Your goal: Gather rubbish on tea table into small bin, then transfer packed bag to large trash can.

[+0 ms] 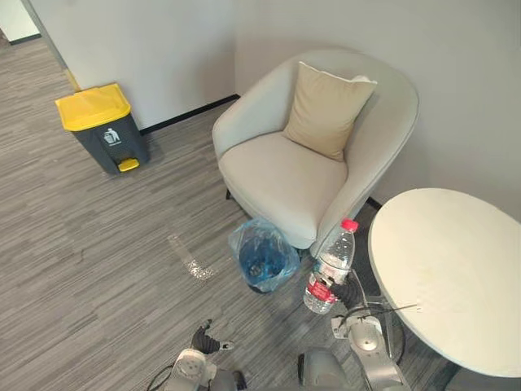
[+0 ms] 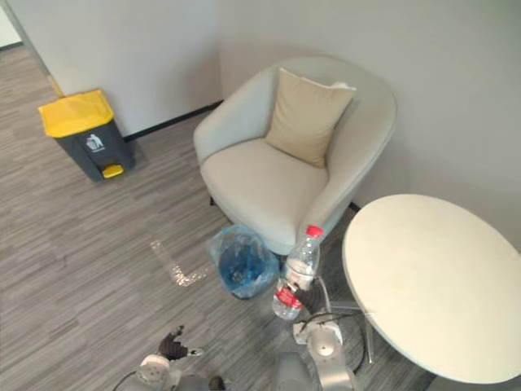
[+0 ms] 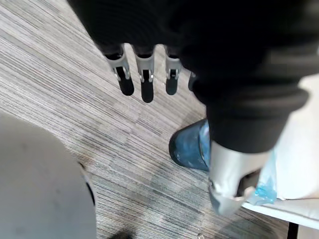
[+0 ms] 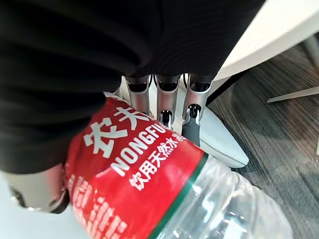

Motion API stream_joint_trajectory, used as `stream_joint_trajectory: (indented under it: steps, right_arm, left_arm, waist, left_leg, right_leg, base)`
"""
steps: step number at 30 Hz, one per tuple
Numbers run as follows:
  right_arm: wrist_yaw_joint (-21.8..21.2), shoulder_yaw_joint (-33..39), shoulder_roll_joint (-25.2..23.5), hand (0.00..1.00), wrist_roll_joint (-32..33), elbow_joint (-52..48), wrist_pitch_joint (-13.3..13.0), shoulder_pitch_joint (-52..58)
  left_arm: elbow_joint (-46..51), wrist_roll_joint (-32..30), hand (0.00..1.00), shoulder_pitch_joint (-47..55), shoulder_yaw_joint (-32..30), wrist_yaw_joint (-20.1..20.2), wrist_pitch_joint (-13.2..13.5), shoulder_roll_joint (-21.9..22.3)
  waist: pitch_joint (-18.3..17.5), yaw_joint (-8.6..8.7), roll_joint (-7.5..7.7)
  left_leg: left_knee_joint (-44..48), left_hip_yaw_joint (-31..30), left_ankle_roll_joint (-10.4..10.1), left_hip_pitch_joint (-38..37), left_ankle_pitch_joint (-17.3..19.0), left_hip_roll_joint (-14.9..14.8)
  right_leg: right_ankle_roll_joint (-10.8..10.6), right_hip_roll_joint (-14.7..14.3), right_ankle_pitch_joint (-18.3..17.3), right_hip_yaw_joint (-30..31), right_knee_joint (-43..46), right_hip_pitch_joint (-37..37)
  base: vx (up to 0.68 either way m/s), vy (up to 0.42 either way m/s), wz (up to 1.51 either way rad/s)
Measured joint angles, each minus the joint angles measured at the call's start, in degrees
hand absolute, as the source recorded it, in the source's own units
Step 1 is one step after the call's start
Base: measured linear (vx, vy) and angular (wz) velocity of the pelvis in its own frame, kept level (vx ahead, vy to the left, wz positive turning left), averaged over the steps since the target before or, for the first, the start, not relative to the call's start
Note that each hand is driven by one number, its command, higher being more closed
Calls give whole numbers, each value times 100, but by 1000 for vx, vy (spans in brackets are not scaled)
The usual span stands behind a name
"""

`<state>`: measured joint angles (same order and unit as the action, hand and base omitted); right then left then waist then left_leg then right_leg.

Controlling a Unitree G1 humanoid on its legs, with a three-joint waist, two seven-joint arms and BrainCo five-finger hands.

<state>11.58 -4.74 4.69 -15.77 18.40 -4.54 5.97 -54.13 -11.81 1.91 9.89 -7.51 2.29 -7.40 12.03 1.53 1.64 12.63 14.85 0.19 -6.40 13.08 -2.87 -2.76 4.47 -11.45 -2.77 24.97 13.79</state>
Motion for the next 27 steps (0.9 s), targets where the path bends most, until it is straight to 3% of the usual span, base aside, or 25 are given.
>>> stream_joint_trajectory:
  steps: [1,2,4,6,8,13,15,16,17,18,21,27]
  right_arm:
    - [0,2,-3,100,1,2,0,12]
    - [-1,9,10,100,1,-2,-1,38]
    - [4,33,264,100,4,34,49,-18]
    - [-6,69,375,100,4,32,53,-40]
    - [-9,196,367,100,7,29,55,17]
    - [4,178,261,100,13,24,47,56]
    - [35,195,235,100,16,-18,47,51]
    - [36,200,240,100,18,-18,48,47]
    - [37,200,267,100,21,-29,47,47]
    - [38,228,276,100,20,-5,63,45]
    - [23,116,229,100,4,-7,57,63]
    - [-6,-111,236,100,-3,31,56,-83]
  left_arm:
    - [-5,0,0,1,-1,2,1,-27]
    - [-34,-18,0,-4,-16,12,-1,-53]
    - [-171,-79,0,-49,-163,16,-3,238]
    - [-209,-123,0,-45,-219,2,-16,339]
    - [-242,-163,0,-51,-218,7,-14,343]
    - [-112,-169,0,-108,-214,8,-11,372]
    - [-73,-157,0,-98,-217,6,-13,388]
    - [-51,-158,0,-92,-218,0,-14,385]
    - [-39,-161,0,-86,-186,0,-13,386]
    - [-27,-149,0,-108,-189,-4,-13,378]
    - [-45,-167,0,-121,-143,5,-12,271]
    - [-42,-194,0,-127,-108,-8,-10,166]
  waist:
    - [-26,0,49]
    - [-101,0,248]
    - [-65,26,-239]
    - [-78,36,-462]
    - [-71,87,-464]
    - [13,-47,-347]
    - [12,-71,-396]
    - [12,-85,-398]
    - [1,-92,-481]
    - [33,-122,-486]
    - [30,-144,-362]
    - [43,-155,-352]
  left_leg:
    - [-13,-33,-13,-6,-8,49]
    - [-46,-185,-114,-31,43,234]
    - [-84,-522,-253,-76,108,-8]
    - [-163,-707,-305,-93,122,-132]
    - [-32,-800,-375,-79,114,-269]
    - [2052,-760,-561,628,179,-598]
    - [1694,-752,-449,763,506,-596]
    - [1446,-765,-429,788,502,-581]
    - [727,-774,-473,803,127,-596]
    - [559,-732,-605,713,-15,-545]
    - [310,-601,-536,620,-52,-325]
    - [216,-599,-492,636,-78,-169]
  right_leg:
    - [34,7,303,18,-352,3]
    - [166,76,1197,160,-812,28]
    - [190,-81,1102,-3,-863,-154]
    - [200,-202,1088,-151,-1141,-322]
    - [263,-290,1005,-326,-1287,-544]
    - [314,-350,856,-400,-1754,-1198]
    - [360,-318,902,-324,-1859,-1318]
    - [333,-303,917,-308,-1843,-1318]
    - [231,-324,966,-300,-1809,-1305]
    - [117,-330,978,-151,-1812,-1327]
    - [1,-141,1020,-52,-1942,-1325]
    - [-86,7,796,-45,-1573,-1048]
  base:
    - [277,-133,33]
    - [272,-132,28]
    - [281,-129,30]
    - [179,-85,29]
    - [163,-101,50]
    - [74,-31,12]
    - [87,100,-11]
    - [75,139,-19]
    - [86,184,-34]
    - [93,179,-30]
    - [78,155,-14]
    - [75,63,1]
